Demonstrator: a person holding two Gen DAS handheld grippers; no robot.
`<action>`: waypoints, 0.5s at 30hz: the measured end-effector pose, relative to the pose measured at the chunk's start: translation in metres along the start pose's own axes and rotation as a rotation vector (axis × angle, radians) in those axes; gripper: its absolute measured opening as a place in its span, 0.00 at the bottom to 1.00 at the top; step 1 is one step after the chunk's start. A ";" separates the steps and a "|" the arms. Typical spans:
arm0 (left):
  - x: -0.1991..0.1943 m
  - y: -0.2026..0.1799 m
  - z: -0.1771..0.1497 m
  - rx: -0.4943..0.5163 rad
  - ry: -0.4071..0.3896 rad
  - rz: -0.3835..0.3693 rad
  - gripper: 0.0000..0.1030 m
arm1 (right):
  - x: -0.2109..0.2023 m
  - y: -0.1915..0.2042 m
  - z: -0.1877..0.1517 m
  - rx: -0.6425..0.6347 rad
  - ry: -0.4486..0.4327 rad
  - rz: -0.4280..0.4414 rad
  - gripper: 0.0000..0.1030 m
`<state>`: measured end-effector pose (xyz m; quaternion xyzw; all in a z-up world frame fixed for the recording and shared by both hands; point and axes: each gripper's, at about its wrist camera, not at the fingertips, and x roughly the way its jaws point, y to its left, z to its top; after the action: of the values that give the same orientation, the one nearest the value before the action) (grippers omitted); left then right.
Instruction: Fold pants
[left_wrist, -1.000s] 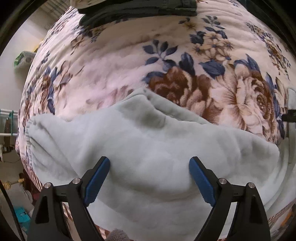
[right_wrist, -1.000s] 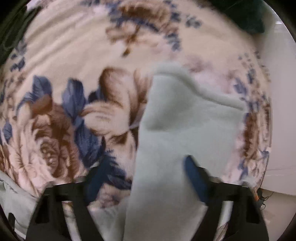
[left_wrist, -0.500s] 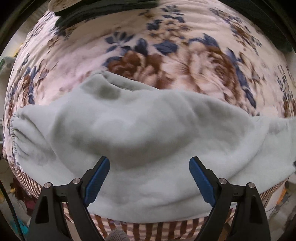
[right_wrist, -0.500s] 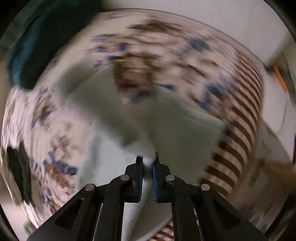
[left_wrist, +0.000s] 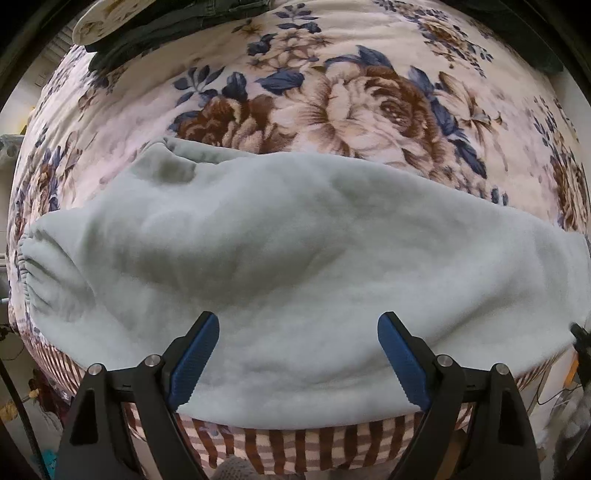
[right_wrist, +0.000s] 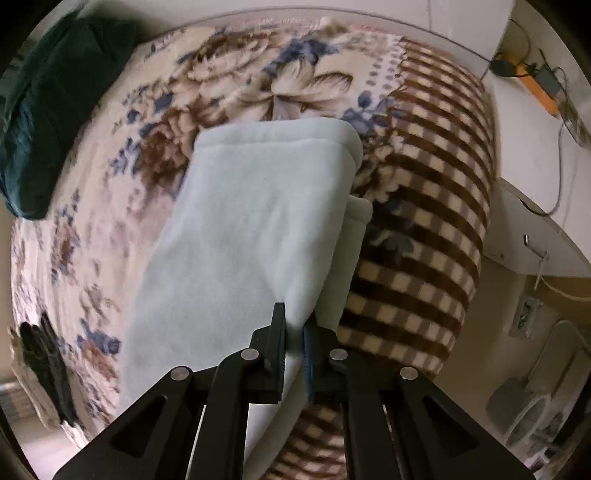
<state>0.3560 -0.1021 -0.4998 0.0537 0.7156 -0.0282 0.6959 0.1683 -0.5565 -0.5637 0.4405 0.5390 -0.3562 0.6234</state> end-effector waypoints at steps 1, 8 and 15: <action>0.001 -0.002 -0.005 -0.003 0.001 0.000 0.85 | 0.013 0.001 0.003 -0.032 0.048 -0.004 0.10; -0.012 0.039 -0.024 -0.105 -0.078 -0.014 0.85 | 0.008 0.028 -0.018 -0.179 0.088 0.015 0.88; -0.017 0.150 -0.064 -0.303 -0.073 -0.046 0.85 | -0.001 0.097 -0.131 -0.342 0.244 0.086 0.88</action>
<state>0.3106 0.0533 -0.4762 -0.0694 0.6868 0.0624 0.7208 0.2105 -0.3997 -0.5507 0.3908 0.6437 -0.1766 0.6338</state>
